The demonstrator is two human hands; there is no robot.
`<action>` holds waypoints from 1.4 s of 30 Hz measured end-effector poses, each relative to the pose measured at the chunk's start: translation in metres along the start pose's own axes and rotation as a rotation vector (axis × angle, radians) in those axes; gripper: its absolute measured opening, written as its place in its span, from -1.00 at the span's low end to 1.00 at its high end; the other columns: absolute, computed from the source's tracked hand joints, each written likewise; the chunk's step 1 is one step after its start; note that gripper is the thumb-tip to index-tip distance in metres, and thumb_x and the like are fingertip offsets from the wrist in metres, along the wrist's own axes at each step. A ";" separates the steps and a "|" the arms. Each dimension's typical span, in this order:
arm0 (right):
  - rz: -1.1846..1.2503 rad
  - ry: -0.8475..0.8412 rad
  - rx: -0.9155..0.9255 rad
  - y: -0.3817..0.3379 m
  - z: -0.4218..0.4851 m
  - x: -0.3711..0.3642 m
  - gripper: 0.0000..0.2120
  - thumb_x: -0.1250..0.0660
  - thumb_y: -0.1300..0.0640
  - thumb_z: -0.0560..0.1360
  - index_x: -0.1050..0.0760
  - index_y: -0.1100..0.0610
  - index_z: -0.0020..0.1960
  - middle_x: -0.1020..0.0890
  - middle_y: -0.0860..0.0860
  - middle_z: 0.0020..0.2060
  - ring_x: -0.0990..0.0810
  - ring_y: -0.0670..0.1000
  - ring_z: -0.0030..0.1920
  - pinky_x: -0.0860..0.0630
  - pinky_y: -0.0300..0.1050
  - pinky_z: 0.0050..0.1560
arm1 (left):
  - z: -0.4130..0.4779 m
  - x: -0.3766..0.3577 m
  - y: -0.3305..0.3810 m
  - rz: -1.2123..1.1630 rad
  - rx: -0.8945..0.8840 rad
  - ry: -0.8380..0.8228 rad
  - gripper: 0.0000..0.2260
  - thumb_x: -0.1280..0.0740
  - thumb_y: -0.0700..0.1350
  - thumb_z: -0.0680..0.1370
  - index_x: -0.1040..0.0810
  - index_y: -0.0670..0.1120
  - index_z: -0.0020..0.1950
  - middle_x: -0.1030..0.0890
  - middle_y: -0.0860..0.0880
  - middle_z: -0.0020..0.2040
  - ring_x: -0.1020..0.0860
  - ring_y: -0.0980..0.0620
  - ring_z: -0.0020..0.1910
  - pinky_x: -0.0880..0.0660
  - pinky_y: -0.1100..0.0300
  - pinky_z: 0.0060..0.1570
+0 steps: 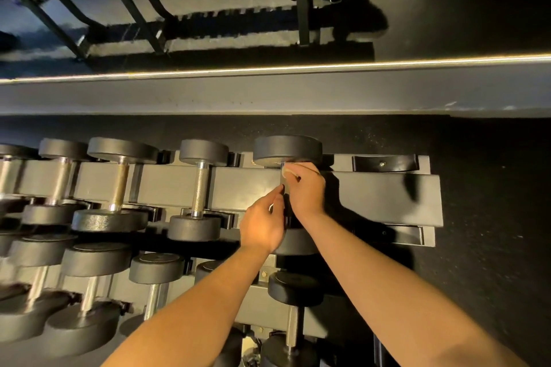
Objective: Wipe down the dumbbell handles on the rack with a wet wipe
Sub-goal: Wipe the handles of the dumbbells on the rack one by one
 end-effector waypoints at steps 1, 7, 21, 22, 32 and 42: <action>-0.013 -0.008 -0.011 0.001 -0.002 -0.001 -0.84 -0.31 0.20 0.62 -0.67 0.19 0.02 -0.66 0.02 -0.10 -0.62 -0.07 -0.10 -0.54 -0.33 -0.04 | 0.000 0.001 0.001 0.002 -0.001 -0.001 -0.67 -0.11 0.11 0.71 -0.47 0.24 0.45 -0.57 0.15 0.37 -0.55 0.08 0.29 -0.51 0.06 0.29; -0.092 -0.125 -0.095 0.032 -0.024 0.006 -0.79 -0.36 0.17 0.60 -0.66 0.11 0.20 -0.70 -0.02 0.05 -0.63 -0.06 0.10 -0.55 -0.20 0.18 | -0.004 0.001 0.002 -0.024 0.039 -0.019 -0.68 -0.12 0.10 0.71 -0.47 0.24 0.45 -0.58 0.14 0.34 -0.57 0.11 0.25 -0.52 0.12 0.26; -0.020 -0.150 -0.137 0.031 -0.022 0.012 -0.81 -0.41 0.18 0.56 -0.68 0.14 0.15 -0.70 -0.06 -0.07 -0.64 -0.12 -0.01 -0.57 -0.21 0.12 | -0.004 0.001 -0.001 -0.066 0.041 -0.017 -0.67 -0.11 0.07 0.71 -0.49 0.23 0.43 -0.60 0.13 0.31 -0.55 0.16 0.13 -0.51 0.20 0.16; -0.002 -0.109 -0.131 0.024 -0.016 0.013 -0.79 -0.39 0.18 0.57 -0.65 0.14 0.19 -0.69 -0.03 0.00 -0.62 -0.10 0.04 -0.52 -0.30 0.10 | -0.004 0.001 -0.002 -0.078 0.045 -0.019 -0.67 -0.11 0.06 0.71 -0.50 0.22 0.43 -0.60 0.12 0.31 -0.54 0.17 0.13 -0.50 0.22 0.15; -0.149 -0.182 -0.157 0.024 -0.040 0.013 -0.93 -0.36 0.19 0.58 -0.61 0.12 -0.06 -0.61 -0.07 -0.21 -0.56 -0.16 -0.18 -0.39 -0.43 -0.25 | -0.004 0.002 -0.002 -0.108 0.047 0.018 -0.67 -0.11 0.08 0.69 -0.54 0.20 0.39 -0.63 0.10 0.27 -0.59 0.13 0.15 -0.55 0.12 0.20; -0.206 -0.341 -0.403 0.034 -0.050 0.013 -0.91 -0.51 0.23 0.45 -0.67 0.13 -0.05 -0.69 0.05 -0.09 -0.63 0.04 -0.02 -0.61 -0.04 0.10 | -0.013 0.006 -0.006 -0.236 0.142 0.070 -0.69 -0.10 -0.01 0.68 -0.64 0.16 0.15 -0.65 0.13 0.05 -0.58 0.06 0.12 -0.45 0.16 0.08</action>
Point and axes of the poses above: each hand's wrist, its own z-axis towards the middle knuckle, its own x-axis out of the back of the hand, y = z × x, the point moved 7 cm from there along z, towards the middle knuckle
